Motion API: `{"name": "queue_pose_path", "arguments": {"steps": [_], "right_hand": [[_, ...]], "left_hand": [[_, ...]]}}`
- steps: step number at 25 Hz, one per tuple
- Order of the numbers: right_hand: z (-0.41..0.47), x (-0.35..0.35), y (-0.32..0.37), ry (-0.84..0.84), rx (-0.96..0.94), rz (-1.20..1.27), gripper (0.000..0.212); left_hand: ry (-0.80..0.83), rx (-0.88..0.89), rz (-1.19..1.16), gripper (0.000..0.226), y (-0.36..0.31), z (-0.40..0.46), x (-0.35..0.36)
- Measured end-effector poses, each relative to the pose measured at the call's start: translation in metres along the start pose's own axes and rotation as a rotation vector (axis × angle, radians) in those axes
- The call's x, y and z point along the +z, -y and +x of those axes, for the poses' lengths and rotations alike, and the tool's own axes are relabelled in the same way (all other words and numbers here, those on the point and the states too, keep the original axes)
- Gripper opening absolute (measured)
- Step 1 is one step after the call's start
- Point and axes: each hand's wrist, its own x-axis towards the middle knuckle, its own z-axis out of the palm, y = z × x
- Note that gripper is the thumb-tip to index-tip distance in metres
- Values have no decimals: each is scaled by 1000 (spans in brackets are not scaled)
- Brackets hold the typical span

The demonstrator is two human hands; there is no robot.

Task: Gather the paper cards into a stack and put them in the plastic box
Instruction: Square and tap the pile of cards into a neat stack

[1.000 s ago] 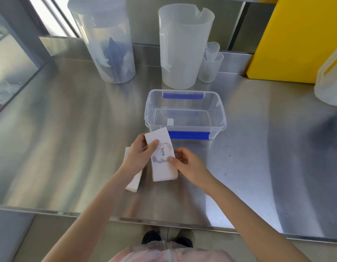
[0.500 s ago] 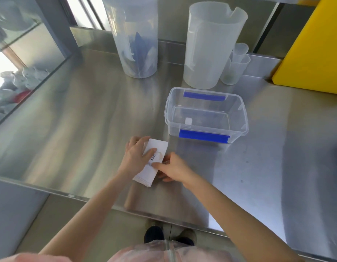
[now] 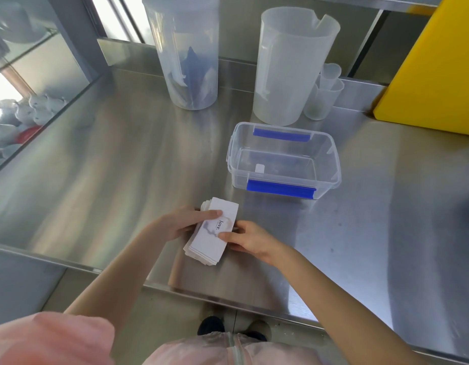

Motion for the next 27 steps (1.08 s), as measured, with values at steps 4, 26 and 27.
{"name": "queue_pose_path", "arguments": {"steps": [4,26,27], "right_hand": [[-8,-7,-5,64,-32,31,24],[-68,-77,-12,-416,-189,-1251,90],[-64,-71,-20,-443,-154,-1279,91]], "left_hand": [[37,-14,11,40,-4,-2,8],[17,502,670,91,0,21,77],[-12,488,738,94,6,25,81]]}}
